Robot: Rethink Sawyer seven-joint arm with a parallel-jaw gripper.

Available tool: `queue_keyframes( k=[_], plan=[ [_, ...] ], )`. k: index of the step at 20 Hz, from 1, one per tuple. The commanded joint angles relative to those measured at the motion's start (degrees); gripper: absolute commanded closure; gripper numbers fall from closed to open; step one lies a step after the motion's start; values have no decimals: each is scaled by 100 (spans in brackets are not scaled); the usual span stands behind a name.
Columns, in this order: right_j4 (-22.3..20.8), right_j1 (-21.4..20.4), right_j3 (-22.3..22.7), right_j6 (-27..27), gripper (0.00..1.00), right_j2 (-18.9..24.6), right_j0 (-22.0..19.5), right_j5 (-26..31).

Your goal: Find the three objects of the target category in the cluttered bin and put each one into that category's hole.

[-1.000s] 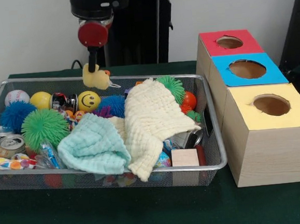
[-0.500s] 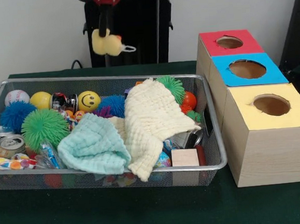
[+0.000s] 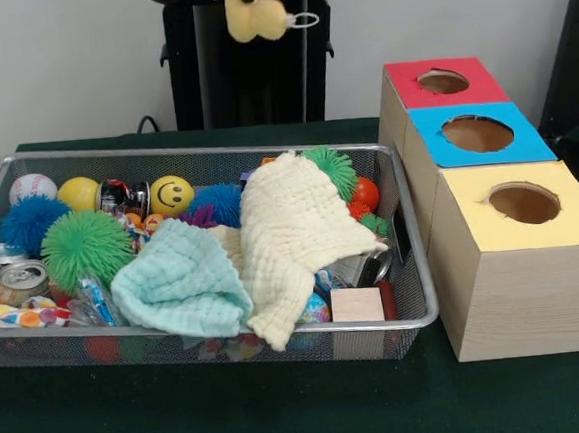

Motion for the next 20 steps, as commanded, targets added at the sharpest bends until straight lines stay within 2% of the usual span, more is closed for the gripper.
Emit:
queue_keyframes(
  k=[1,6,16,20],
  plan=[
    [33,-182,812,901,100,-152,268,425],
    [160,-85,1005,1012,100,-115,412,105],
    [500,197,1516,1382,100,77,787,-885],
    [688,306,1573,1654,100,-12,1120,-951]
  ],
)
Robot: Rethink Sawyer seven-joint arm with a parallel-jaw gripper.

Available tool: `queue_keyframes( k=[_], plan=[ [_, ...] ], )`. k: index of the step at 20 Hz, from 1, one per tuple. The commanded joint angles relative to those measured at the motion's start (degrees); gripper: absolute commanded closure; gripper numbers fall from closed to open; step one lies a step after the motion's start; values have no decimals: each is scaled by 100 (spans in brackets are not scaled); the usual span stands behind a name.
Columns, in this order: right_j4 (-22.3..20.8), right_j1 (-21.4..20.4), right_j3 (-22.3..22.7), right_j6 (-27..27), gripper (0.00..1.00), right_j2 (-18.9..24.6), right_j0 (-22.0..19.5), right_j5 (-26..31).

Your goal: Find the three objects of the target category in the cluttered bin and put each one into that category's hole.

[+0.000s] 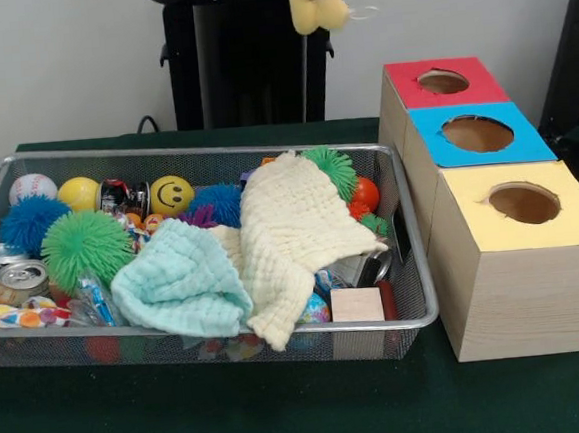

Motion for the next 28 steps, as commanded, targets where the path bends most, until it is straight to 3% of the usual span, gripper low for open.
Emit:
queue_keyframes(
  k=[1,14,21,28],
  plan=[
    [497,447,634,1718,100,106,390,-413],
    [1587,941,491,2310,100,-20,1483,-541],
    [2252,1403,680,2192,100,506,1476,-1304],
    [2793,1534,1008,2149,100,1023,1460,-1793]
  ],
)
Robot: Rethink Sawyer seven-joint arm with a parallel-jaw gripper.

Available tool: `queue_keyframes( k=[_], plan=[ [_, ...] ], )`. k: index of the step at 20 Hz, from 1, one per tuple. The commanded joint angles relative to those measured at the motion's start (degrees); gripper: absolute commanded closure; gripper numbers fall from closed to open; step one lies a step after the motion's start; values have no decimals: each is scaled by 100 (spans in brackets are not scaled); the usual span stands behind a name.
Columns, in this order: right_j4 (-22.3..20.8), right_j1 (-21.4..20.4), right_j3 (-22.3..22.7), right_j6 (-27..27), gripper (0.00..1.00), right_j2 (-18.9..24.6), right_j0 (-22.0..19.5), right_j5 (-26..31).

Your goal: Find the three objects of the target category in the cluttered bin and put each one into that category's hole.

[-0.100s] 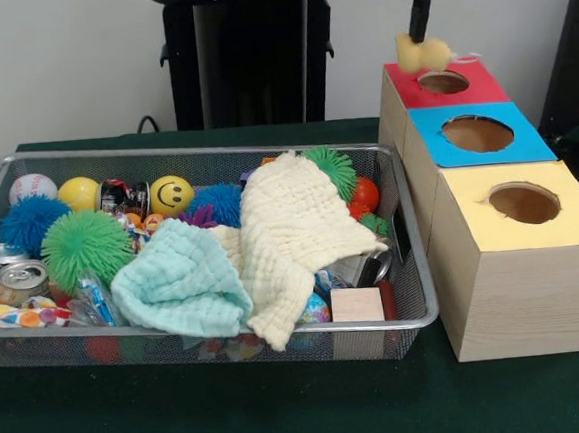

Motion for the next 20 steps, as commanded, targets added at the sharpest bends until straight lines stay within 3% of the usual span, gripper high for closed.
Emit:
queue_keyframes(
  k=[1,6,14,20],
  plan=[
    [765,459,642,1652,100,933,-119,-659],
    [1141,556,809,1620,100,1282,-136,-888],
    [1197,366,818,1445,100,873,76,-322],
    [1184,231,995,1352,100,922,15,-221]
  ],
)
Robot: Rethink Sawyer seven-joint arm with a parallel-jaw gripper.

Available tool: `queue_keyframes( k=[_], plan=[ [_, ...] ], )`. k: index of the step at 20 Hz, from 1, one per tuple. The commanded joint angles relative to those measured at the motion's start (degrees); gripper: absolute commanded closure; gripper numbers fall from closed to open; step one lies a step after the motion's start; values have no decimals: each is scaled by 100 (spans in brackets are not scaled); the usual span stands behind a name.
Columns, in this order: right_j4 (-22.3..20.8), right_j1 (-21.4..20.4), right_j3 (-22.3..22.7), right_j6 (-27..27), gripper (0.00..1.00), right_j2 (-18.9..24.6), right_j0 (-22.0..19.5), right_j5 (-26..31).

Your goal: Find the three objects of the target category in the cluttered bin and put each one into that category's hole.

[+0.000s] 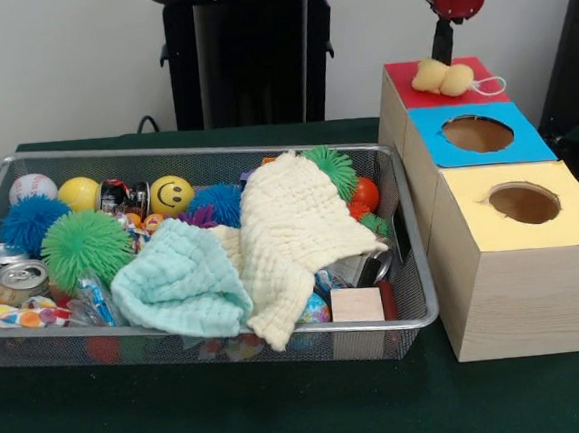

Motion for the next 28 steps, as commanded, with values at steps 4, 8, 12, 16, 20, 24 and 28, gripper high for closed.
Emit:
queue_keyframes(
  k=[4,8,12,16,20,24,28],
  plan=[
    [341,-55,602,1310,100,343,-91,441],
    [453,-50,746,1211,100,625,-265,169],
    [388,10,695,1213,0,608,-246,76],
    [330,52,609,1219,0,515,-202,138],
    [360,-155,555,1455,0,376,-113,613],
    [-160,-358,211,1492,0,-209,-35,1490],
    [-859,-625,-266,1513,0,-915,92,2623]
  ],
)
